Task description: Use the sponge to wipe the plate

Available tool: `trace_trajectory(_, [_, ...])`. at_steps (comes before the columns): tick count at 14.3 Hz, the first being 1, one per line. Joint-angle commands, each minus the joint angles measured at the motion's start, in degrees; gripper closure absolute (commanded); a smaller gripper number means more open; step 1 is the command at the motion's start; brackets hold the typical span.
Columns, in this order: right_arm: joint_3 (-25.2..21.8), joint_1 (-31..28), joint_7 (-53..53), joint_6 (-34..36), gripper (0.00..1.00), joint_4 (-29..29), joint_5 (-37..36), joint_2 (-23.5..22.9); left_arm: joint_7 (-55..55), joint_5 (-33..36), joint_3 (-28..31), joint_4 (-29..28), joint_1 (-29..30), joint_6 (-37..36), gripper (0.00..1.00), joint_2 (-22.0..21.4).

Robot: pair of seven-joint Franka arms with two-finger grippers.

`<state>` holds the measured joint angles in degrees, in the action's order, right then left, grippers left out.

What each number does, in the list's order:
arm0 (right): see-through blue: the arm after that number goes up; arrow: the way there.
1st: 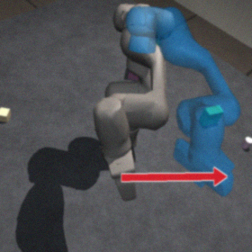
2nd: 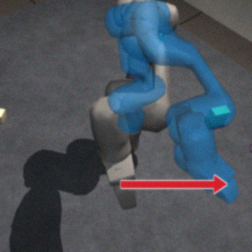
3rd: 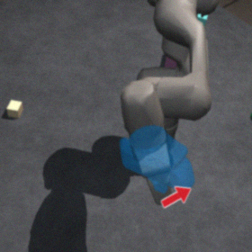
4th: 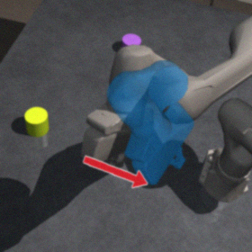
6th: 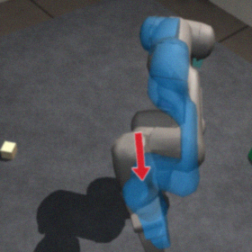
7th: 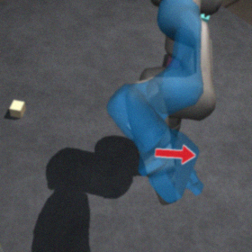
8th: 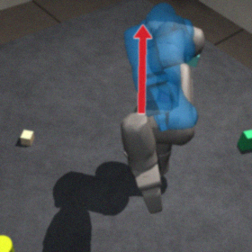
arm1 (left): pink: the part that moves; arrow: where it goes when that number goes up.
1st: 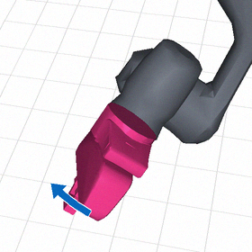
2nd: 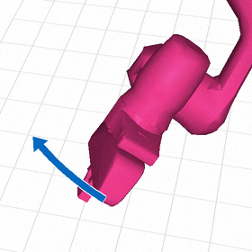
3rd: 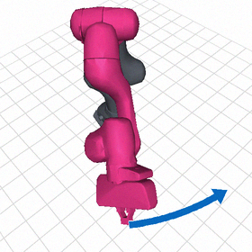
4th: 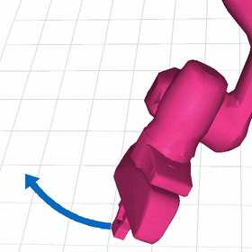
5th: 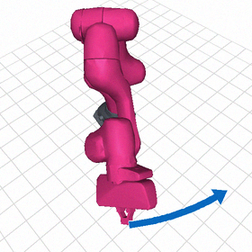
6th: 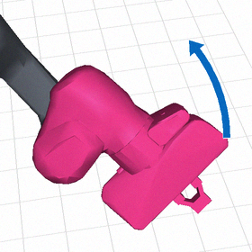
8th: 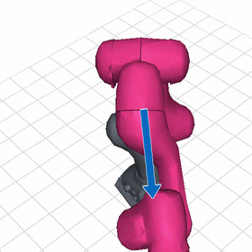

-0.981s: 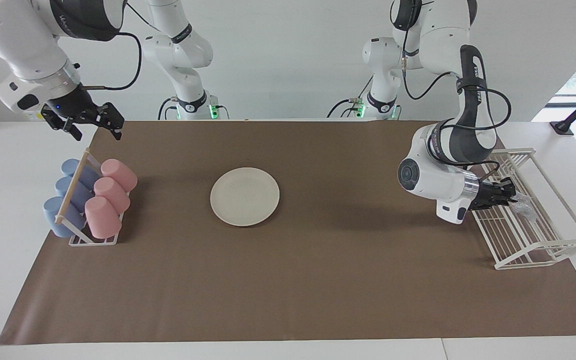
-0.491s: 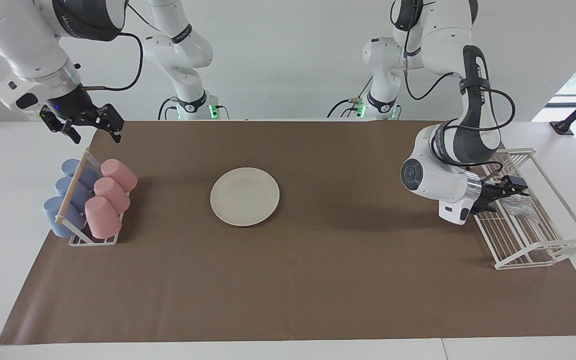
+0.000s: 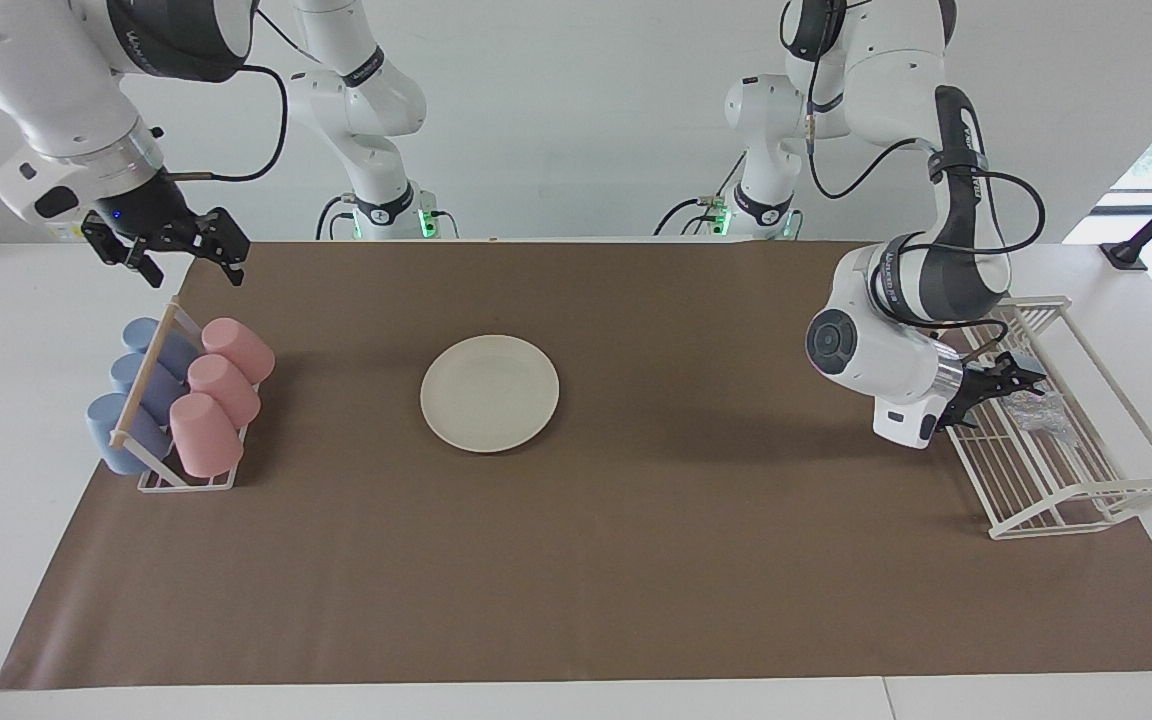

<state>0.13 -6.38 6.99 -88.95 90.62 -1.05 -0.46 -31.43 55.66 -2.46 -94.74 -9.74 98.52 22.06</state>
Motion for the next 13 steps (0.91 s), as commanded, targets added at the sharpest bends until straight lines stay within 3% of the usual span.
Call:
trace_trajectory(1, [0.3, 0.1, 1.5, -0.4, 0.00, 1.2, 0.2, 1.0, 4.7, -11.6, -0.6, 1.6, 2.8, 3.1, 0.00, -4.6])
trace_trajectory(4, [0.2, 0.2, 1.4, -0.4, 0.00, 1.1, 0.2, 0.9, 7.8, -28.4, 0.1, 7.0, 3.0, 2.4, 0.00, -6.2])
trace_trajectory(6, [0.2, 0.2, 1.3, -0.4, 0.00, 1.1, 0.2, 0.9, 7.8, -36.8, 0.1, 7.7, 3.8, 2.3, 0.00, -8.4])
trace_trajectory(10, [0.3, 0.3, 1.0, -0.5, 0.00, 1.0, 0.2, 0.9, 13.9, -48.7, 0.1, 7.4, 5.3, -3.5, 0.00, -15.2])
trace_trajectory(13, [0.3, 0.3, 1.0, -0.6, 0.00, 1.0, 0.2, 0.9, 15.8, -51.6, 0.1, 7.3, 5.3, -9.7, 0.00, -19.0])
